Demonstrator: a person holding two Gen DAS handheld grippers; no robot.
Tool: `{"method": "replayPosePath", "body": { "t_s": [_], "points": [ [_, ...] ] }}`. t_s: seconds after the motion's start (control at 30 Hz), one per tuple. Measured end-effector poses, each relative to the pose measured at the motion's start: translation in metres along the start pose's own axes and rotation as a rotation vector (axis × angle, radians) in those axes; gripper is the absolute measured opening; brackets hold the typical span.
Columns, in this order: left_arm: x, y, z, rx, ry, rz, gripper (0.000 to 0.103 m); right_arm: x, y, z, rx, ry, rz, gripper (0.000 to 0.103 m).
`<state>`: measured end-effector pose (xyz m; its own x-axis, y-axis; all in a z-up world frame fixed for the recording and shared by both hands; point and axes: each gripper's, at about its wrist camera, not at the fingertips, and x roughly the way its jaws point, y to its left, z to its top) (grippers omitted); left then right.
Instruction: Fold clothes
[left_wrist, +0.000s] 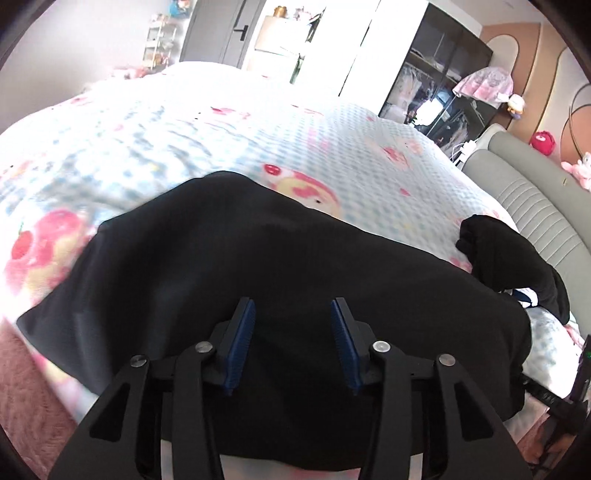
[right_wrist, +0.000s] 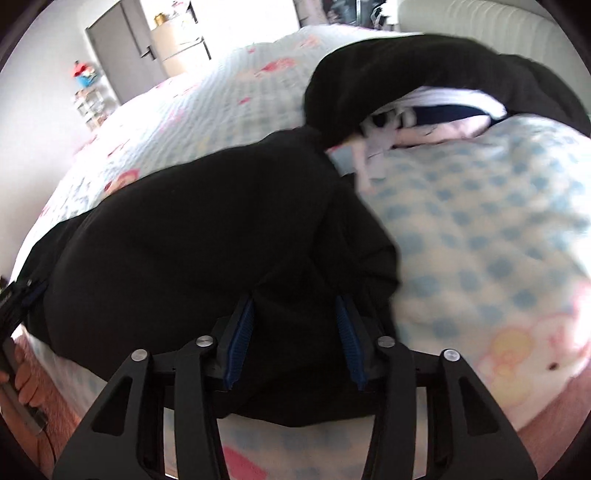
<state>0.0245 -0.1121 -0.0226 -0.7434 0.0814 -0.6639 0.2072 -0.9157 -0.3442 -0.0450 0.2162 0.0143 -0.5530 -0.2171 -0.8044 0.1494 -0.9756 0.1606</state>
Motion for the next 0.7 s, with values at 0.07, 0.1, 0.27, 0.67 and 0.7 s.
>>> {"method": "replayPosePath", "body": {
  "t_s": [0.07,0.1,0.27,0.67,0.7],
  "points": [
    [-0.006,0.007,0.001,-0.033,-0.022,-0.003,0.044,-0.012,-0.007,0.003,0.009,-0.011,-0.006,0.043],
    [-0.008,0.007,0.000,-0.046,-0.033,-0.004,0.046,-0.021,-0.011,0.003,0.025,-0.028,-0.020,0.043],
    [-0.005,-0.024,-0.012,0.036,0.000,-0.186,0.054,-0.053,-0.033,-0.004,0.145,-0.044,0.081,0.046],
    [0.038,-0.037,-0.024,0.100,0.120,-0.184,0.054,-0.035,-0.050,-0.038,0.199,0.009,-0.036,0.046],
    [0.038,-0.039,-0.026,0.109,0.118,-0.176,0.055,-0.040,-0.046,-0.037,0.179,-0.003,-0.048,0.046]
  ]
}}
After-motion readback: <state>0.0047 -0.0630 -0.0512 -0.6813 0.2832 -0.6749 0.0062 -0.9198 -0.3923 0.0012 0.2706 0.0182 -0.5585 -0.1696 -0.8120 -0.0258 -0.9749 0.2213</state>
